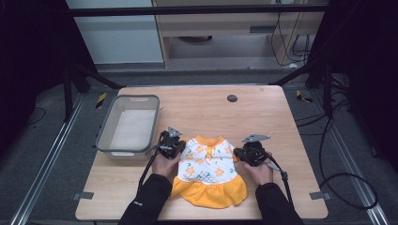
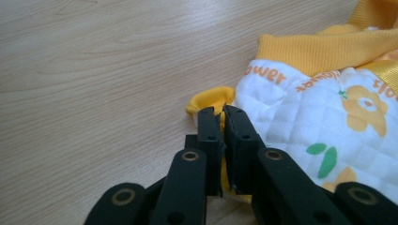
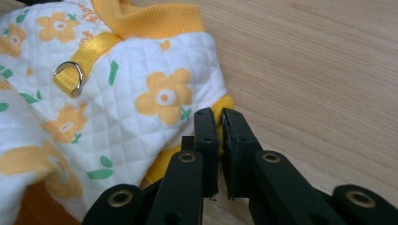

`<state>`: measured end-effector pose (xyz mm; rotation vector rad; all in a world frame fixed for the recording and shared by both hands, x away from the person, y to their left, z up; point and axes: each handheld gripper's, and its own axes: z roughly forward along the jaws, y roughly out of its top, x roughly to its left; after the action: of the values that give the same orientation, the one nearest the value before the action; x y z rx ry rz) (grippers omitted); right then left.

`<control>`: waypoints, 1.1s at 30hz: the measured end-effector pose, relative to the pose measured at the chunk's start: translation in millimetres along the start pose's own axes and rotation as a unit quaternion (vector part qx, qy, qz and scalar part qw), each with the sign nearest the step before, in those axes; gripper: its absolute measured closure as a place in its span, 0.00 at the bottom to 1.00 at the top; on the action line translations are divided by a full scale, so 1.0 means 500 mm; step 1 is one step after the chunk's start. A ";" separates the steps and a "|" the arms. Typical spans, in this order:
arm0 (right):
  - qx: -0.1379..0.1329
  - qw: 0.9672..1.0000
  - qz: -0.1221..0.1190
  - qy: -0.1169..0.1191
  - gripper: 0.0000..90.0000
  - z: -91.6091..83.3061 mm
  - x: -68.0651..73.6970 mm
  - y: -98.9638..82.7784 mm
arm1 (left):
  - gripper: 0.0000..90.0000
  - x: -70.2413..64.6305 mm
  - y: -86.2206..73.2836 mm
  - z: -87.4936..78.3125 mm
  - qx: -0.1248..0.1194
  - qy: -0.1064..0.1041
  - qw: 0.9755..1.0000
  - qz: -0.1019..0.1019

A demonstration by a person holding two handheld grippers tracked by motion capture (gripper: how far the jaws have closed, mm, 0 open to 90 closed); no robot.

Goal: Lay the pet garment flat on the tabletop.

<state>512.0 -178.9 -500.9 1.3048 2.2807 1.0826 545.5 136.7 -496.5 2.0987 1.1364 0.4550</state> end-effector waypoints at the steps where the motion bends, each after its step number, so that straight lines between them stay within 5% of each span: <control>1: -0.002 1.000 -0.004 -0.003 0.95 -0.003 0.003 0.002 | 0.96 0.001 0.000 -0.001 0.000 -0.002 1.000 -0.004; 3: -0.006 1.000 -0.009 -0.005 0.95 -0.006 0.004 0.004 | 0.97 0.003 0.001 -0.007 -0.002 -0.004 1.000 -0.006; 9: -0.078 0.996 -0.036 0.006 0.95 -0.071 0.018 0.045 | 0.97 0.006 0.032 -0.086 -0.064 -0.012 0.998 0.006; 14: -0.119 0.991 -0.058 -0.002 0.95 -0.101 0.032 0.088 | 0.97 -0.008 0.092 -0.152 -0.119 0.007 0.992 0.038; 17: -0.153 0.985 -0.067 -0.030 0.95 -0.108 0.033 0.128 | 0.97 -0.011 0.126 -0.168 -0.146 0.027 0.988 0.051; 20: -0.177 0.980 -0.062 -0.074 0.95 -0.097 0.025 0.157 | 0.97 -0.003 0.157 -0.160 -0.159 0.043 0.985 0.043; 23: -0.157 0.979 -0.062 -0.115 0.90 -0.072 0.016 0.183 | 0.95 0.014 0.177 -0.131 -0.147 0.056 0.987 0.025; 25: -0.145 0.978 -0.063 -0.134 0.82 -0.058 0.014 0.194 | 0.83 0.024 0.179 -0.116 -0.145 0.072 0.987 0.005; 26: -0.147 0.977 -0.063 -0.141 0.79 -0.057 0.015 0.197 | 0.78 0.029 0.178 -0.115 -0.143 0.063 0.988 -0.008; 28: -0.147 0.978 -0.061 -0.137 0.76 -0.058 0.015 0.200 | 0.75 0.033 0.174 -0.118 -0.148 0.052 0.987 -0.018; 33: -0.149 0.980 -0.074 -0.109 0.71 -0.092 0.026 0.192 | 0.67 0.036 0.158 -0.168 -0.160 0.050 0.986 -0.003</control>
<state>536.6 -160.1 -398.0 1.0611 1.9347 1.1181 552.3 156.7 -381.7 1.8092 1.0490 0.6984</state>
